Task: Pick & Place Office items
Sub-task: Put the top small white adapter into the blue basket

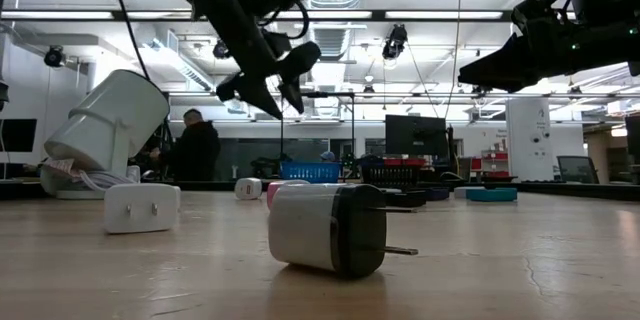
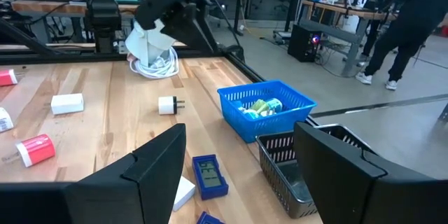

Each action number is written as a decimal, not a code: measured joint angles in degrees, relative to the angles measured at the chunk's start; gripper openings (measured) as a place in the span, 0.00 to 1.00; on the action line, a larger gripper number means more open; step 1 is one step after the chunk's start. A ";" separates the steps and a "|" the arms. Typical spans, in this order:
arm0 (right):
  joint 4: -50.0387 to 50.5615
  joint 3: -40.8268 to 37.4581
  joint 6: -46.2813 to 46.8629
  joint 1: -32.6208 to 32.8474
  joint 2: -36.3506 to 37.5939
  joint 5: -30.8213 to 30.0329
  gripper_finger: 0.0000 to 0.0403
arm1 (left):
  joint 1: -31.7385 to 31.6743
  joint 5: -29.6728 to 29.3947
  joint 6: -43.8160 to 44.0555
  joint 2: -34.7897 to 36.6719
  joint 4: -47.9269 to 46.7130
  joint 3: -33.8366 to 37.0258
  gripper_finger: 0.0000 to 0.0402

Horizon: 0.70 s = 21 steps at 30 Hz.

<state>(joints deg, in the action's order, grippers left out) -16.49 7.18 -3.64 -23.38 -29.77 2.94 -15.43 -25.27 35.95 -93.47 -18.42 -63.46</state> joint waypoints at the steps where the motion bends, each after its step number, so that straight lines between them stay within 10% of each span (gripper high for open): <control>1: 0.00 0.00 0.00 0.00 -0.01 0.01 0.64 | 1.22 -2.54 1.52 0.00 -0.54 0.00 0.54; 9: 0.00 0.00 0.00 0.00 0.01 0.00 0.64 | 11.60 -20.00 17.74 0.00 -10.67 0.02 0.54; 21: 0.00 0.00 0.00 0.00 -0.01 0.02 0.64 | 13.89 -14.61 26.76 -0.66 -12.05 4.74 0.54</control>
<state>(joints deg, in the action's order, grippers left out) -16.49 7.18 -3.64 -23.38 -29.78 2.96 -1.54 -39.88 62.71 -94.13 -30.47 -58.72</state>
